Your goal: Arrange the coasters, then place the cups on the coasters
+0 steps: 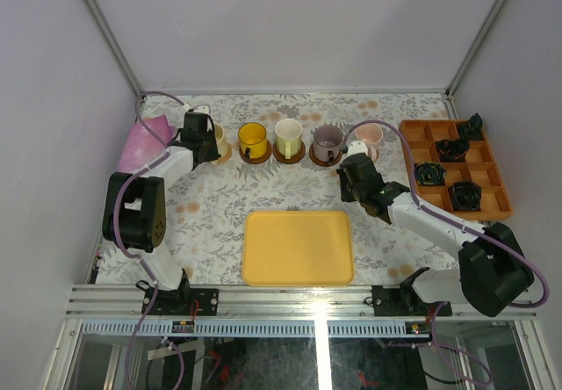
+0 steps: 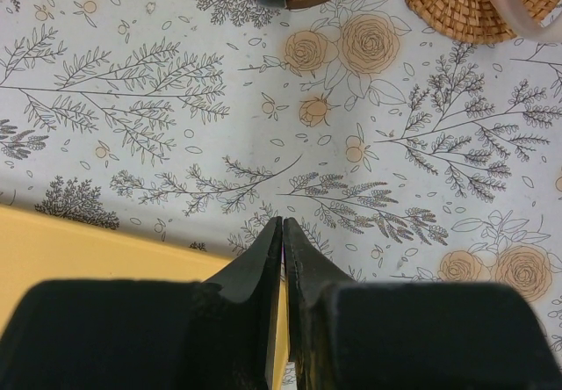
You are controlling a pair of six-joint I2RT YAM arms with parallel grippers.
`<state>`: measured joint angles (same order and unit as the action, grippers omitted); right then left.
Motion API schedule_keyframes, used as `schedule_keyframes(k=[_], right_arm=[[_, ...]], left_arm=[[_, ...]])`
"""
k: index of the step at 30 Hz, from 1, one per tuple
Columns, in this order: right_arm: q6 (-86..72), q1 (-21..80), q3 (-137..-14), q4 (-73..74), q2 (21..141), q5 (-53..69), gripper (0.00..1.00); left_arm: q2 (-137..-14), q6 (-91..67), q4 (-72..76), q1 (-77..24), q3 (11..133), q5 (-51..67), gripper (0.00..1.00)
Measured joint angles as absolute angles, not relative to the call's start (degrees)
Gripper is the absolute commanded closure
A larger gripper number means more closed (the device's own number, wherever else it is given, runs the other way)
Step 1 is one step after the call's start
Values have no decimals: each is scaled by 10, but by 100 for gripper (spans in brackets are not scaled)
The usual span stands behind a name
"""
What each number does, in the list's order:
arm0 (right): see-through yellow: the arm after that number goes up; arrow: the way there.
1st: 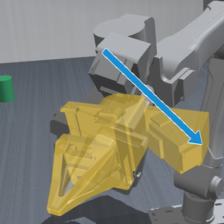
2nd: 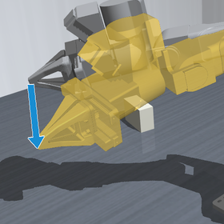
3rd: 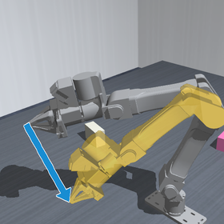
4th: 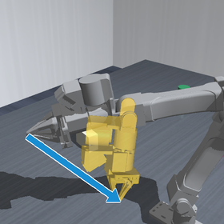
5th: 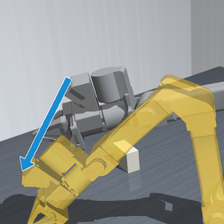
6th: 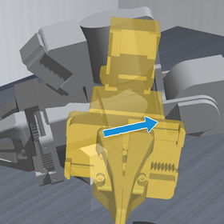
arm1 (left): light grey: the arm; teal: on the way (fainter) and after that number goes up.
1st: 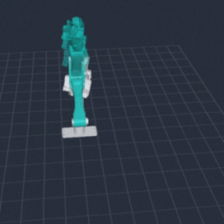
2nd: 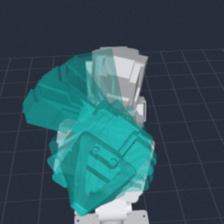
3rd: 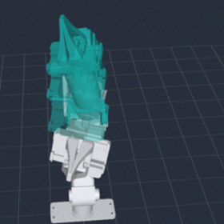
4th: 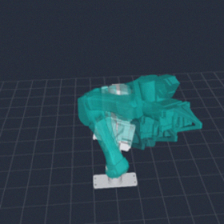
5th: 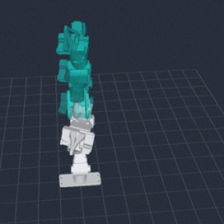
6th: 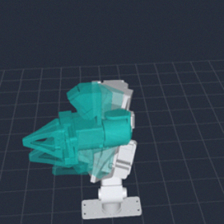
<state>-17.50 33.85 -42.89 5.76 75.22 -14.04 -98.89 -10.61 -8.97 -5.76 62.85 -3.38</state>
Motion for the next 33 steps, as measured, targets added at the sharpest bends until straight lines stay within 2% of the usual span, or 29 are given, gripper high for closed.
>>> schedule_keyframes(k=[3, 4, 6, 8, 10, 13, 16, 26, 27, 29, 31, 33], right_arm=[[-175, 338, -429, 58, 753, -140, 90], [-175, 338, -429, 58, 753, -140, 90], [-175, 338, -429, 58, 753, -140, 91], [-175, 338, -430, 58, 753, -140, 90], [-175, 338, -430, 58, 753, -140, 91], [-175, 338, -431, 58, 756, -140, 90], [-175, 338, -432, 57, 763, -140, 90], [-175, 338, -433, 58, 769, -140, 90], [-175, 338, -433, 58, 769, -140, 90], [-175, 338, -433, 58, 769, -140, 90], [-175, 338, -433, 58, 769, -140, 91], [-175, 338, -433, 58, 769, -140, 91]], left_arm=[[-989, -106, -89, -57, 627, -34, 100], [-989, -106, -88, -56, 627, -34, 97], [-989, -106, -88, -56, 625, -34, 84], [-989, -107, -87, -56, 622, -34, 60], [-989, -106, -81, -56, 621, -34, 48], [-985, -108, -67, -56, 619, -35, 38], [-978, -107, -60, -56, 615, -37, 33], [-960, -107, -57, -56, 596, -41, 30], [-959, -107, -56, -56, 595, -41, 28], [-959, -107, -56, -56, 593, -43, 17], [-959, -107, -56, -56, 593, -47, 2], [-959, -106, -55, -56, 593, -53, 0]])
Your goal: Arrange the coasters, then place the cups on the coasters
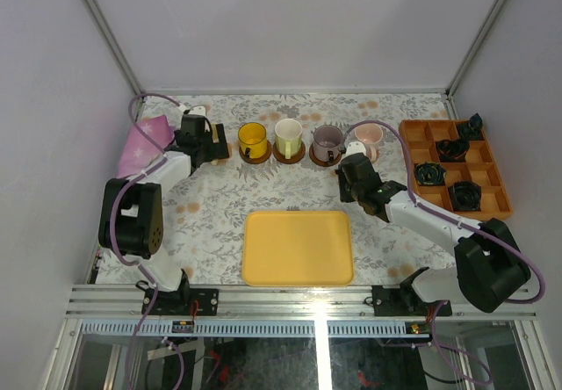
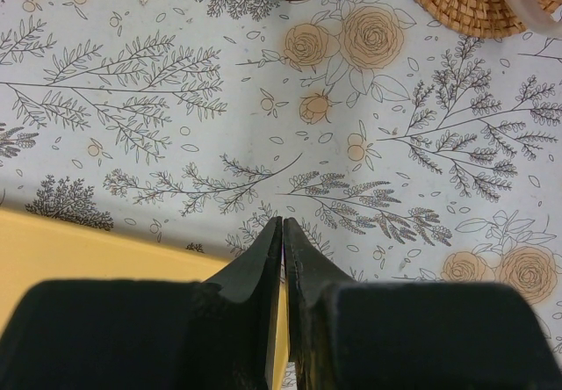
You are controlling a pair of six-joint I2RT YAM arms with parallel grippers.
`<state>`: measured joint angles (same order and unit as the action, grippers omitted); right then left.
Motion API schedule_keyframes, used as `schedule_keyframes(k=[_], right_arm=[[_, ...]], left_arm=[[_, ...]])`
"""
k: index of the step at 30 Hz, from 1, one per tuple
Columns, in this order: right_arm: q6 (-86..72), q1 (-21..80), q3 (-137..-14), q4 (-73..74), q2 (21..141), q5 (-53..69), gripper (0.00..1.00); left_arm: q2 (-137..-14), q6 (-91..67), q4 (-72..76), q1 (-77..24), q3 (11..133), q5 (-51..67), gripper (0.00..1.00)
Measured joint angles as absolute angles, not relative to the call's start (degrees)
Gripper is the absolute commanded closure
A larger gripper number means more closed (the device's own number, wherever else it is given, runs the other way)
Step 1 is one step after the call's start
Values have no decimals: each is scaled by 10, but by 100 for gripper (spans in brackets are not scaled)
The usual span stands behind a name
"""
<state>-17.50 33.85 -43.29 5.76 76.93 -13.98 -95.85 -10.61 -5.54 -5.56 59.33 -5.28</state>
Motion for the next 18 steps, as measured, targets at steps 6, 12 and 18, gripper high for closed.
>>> schedule_keyframes(k=[6, 12, 18], right_arm=[[-175, 338, -433, 58, 769, -139, 91], [-175, 338, -433, 57, 769, -139, 91], [-175, 338, -433, 58, 769, -140, 91]], left_arm=[[-961, -103, -57, -56, 614, -66, 0], [-983, -93, -56, -56, 681, -75, 0], [-1023, -86, -57, -56, 721, -75, 0]])
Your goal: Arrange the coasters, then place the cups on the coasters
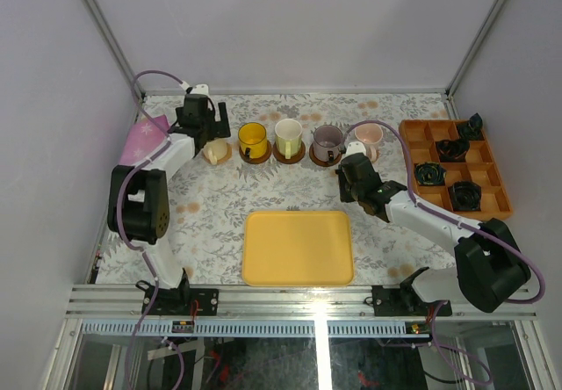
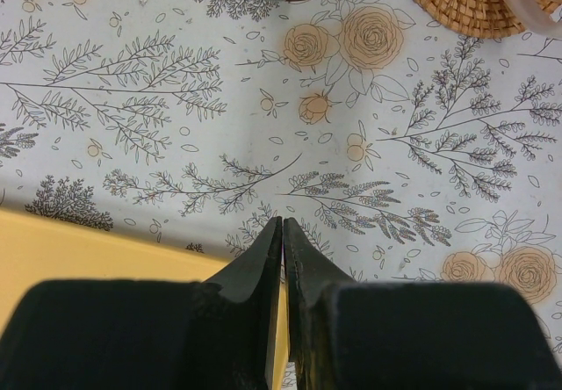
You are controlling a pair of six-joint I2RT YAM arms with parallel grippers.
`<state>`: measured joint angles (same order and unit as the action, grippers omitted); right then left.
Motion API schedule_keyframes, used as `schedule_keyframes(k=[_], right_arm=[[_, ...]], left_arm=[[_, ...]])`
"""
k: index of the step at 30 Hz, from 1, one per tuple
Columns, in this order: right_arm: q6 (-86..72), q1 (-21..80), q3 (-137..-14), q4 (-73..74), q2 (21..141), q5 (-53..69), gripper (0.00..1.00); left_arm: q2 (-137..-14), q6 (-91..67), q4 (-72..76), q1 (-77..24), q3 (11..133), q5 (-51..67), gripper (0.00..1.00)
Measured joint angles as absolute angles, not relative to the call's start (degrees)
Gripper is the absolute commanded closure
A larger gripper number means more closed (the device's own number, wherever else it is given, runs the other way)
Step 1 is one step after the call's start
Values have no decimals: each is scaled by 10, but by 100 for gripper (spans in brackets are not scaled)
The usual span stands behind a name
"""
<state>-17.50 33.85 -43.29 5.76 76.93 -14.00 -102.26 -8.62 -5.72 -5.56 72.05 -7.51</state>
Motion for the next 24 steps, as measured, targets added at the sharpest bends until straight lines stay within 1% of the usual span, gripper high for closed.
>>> schedule_keyframes(k=[10, 24], right_arm=[[-175, 338, -433, 57, 769, -140, 90], [-175, 338, -433, 57, 769, -140, 89]], left_arm=[[-1050, -77, -64, -56, 728, -82, 0], [-1051, -72, -65, -55, 726, -76, 0]])
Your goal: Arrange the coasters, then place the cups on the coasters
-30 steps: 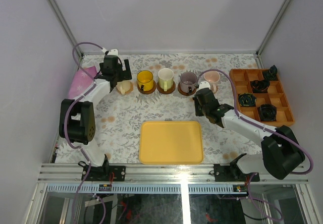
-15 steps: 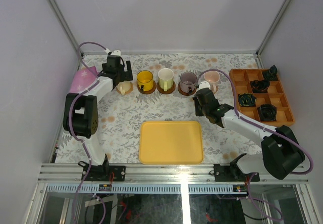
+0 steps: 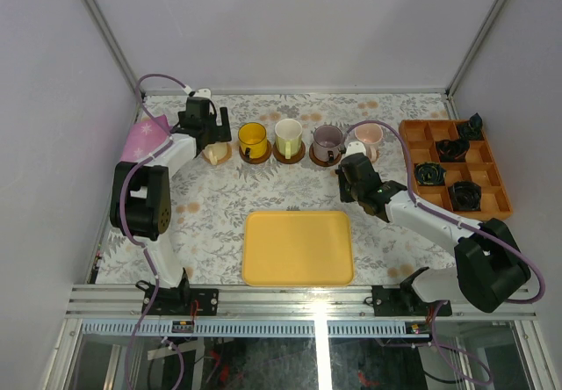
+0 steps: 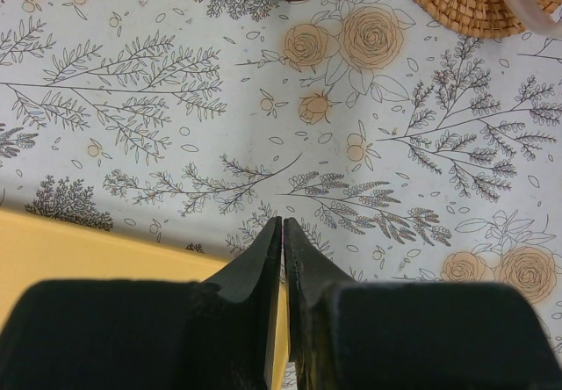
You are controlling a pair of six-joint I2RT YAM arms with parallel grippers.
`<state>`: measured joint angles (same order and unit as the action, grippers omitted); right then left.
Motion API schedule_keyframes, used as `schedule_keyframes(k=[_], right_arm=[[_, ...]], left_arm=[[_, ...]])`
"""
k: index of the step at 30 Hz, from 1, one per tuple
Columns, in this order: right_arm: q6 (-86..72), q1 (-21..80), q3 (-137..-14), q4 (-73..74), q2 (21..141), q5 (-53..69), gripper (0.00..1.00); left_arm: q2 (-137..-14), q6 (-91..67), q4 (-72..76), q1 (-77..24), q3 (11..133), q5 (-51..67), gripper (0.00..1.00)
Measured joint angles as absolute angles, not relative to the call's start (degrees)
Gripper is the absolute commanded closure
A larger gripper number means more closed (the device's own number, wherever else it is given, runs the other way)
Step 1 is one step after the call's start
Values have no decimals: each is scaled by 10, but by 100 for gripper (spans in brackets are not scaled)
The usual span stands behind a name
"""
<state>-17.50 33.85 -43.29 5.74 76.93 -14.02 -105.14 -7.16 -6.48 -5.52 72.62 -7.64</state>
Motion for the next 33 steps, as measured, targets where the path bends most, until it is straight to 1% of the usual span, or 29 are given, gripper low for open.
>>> schedule_keyframes(k=[19, 33], right_arm=[[-175, 338, -433, 57, 769, -140, 84], [-176, 338, -433, 57, 770, -140, 83]], left_arm=[[-1051, -72, -65, -52, 701, -53, 0], [-1051, -65, -65, -52, 700, -41, 0]])
